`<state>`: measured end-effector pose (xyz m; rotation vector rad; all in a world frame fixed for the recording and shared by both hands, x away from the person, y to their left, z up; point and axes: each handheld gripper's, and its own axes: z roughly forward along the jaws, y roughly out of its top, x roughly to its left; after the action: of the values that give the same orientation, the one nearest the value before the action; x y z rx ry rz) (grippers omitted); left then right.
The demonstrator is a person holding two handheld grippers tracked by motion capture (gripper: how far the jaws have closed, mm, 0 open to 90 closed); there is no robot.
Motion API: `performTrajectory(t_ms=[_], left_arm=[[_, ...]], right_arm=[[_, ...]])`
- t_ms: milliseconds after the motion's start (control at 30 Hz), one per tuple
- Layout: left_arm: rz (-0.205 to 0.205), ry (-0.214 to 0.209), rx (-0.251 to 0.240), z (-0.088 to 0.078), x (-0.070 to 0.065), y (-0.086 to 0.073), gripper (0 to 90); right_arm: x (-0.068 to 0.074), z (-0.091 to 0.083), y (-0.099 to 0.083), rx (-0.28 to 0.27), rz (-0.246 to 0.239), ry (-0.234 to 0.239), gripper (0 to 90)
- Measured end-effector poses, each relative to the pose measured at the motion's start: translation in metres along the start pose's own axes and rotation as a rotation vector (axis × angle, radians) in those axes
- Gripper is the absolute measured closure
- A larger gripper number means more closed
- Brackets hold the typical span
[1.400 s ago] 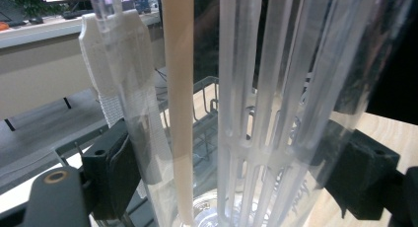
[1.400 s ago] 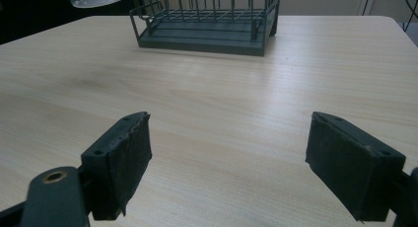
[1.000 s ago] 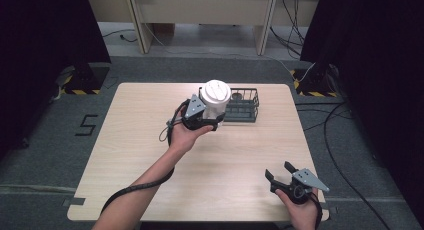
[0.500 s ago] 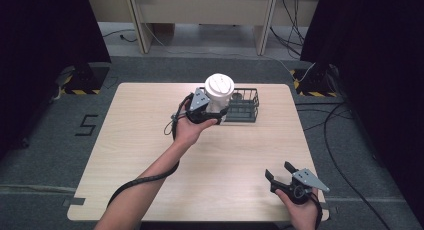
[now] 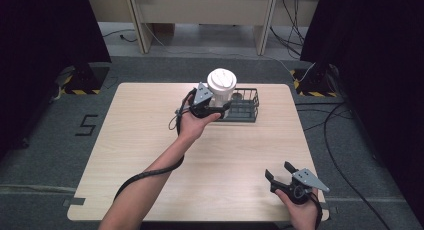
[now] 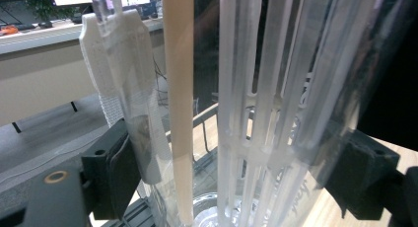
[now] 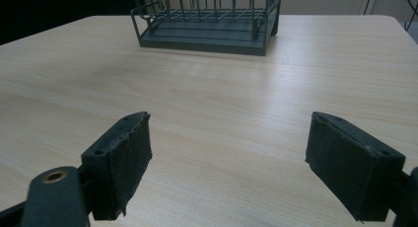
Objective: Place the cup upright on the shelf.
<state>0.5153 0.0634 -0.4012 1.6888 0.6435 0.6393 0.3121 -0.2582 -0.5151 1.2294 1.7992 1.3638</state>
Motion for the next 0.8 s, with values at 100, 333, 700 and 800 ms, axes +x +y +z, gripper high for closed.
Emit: performTrajectory(t_ms=[100, 333, 700, 800], left_arm=[[-0.004, 0.005, -0.001, 0.003, 0.001, 0.002, 17.9], [-0.003, 0.017, 0.005, 0.01, 0.006, 0.007, 17.9], [0.001, 0.037, 0.016, 0.019, 0.011, 0.013, 17.9], [-0.003, 0.042, 0.021, 0.022, 0.012, 0.014, 17.9]], right_arm=[[0.0, 0.0, 0.0, 0.0, 0.0, 0.001, 18.1], [0.0, 0.0, 0.0, 0.0, 0.0, 0.002, 18.2], [0.0, 0.0, 0.0, 0.0, -0.006, 0.004, 18.2], [0.0, 0.0, 0.0, 0.0, -0.002, 0.004, 18.2]])
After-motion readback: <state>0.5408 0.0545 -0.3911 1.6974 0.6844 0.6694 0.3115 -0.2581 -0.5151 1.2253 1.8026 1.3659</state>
